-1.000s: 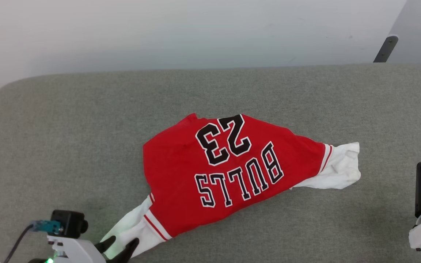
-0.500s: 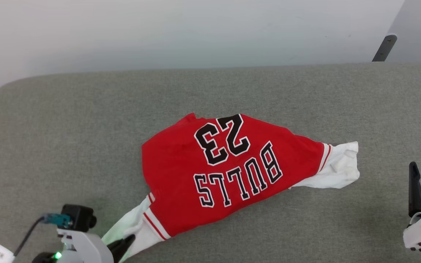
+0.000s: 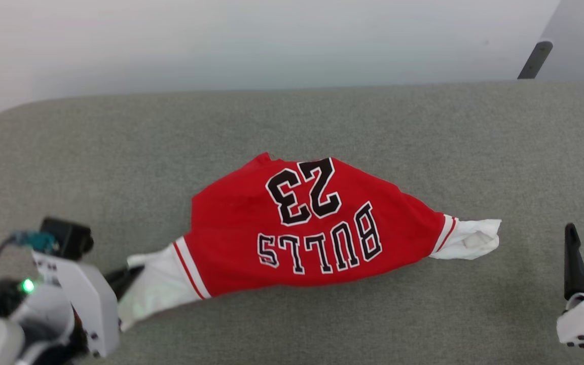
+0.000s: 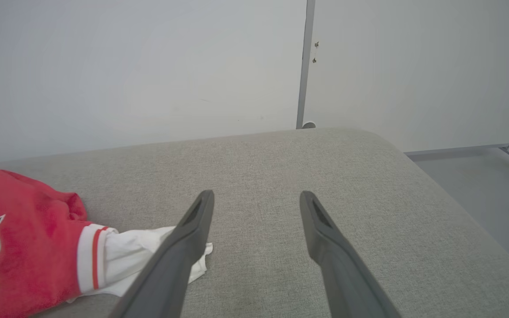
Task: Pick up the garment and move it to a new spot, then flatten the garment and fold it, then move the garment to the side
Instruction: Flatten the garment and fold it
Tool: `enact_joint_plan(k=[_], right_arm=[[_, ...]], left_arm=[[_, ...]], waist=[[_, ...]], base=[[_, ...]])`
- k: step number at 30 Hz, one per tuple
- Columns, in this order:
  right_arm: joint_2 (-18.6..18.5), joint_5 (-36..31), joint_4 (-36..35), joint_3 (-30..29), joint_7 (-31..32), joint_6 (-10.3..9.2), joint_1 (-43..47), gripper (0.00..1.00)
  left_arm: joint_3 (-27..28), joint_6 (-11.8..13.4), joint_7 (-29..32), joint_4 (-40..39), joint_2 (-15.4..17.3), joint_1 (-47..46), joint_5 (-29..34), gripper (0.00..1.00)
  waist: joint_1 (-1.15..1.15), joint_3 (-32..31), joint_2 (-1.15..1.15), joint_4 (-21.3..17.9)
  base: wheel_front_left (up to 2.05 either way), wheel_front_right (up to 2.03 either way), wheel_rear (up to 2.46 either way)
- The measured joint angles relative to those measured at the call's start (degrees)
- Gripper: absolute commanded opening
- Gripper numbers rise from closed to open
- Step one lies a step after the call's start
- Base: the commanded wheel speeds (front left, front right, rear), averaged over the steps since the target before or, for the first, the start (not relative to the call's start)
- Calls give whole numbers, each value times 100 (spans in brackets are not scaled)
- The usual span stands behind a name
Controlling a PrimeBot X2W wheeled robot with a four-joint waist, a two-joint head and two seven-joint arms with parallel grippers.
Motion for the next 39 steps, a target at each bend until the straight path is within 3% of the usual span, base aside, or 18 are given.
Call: enact_joint_plan(k=[10, 24, 25, 27, 28, 39], right_arm=[[-20, 9, -38, 276, 18, 0, -346, 100], [-74, 146, 257, 480, -180, 0, -711, 100], [-77, 159, 285, 501, -186, 0, -720, 100], [-96, 208, 335, 553, -188, 0, -726, 100], [-111, 209, 359, 576, -188, 0, -730, 100], [-490, 544, 465, 1109, 113, 0, -652, 100]], left_arm=[[-227, -514, 318, 1207, 132, -1438, 182, 0], [-771, -689, 426, 3197, -197, -2611, 2, 0], [-801, -689, 402, 3266, -211, -2660, -4, 9], [-793, -690, 319, 3397, -264, -2744, -99, 51], [-817, -690, 272, 3429, -272, -2763, -100, 100], [-1048, -691, -352, 3178, -208, -2558, -298, 100]], waist=[[0, 408, 0, -131], [0, 989, 0, -483], [0, 1005, 0, -500], [0, 1010, 0, -508], [0, 999, 0, -506], [0, 535, 0, -313]], base=[[0, 0, 0], [0, 0, 0], [0, 0, 0], [0, 0, 0], [0, 0, 0], [0, 0, 0]])
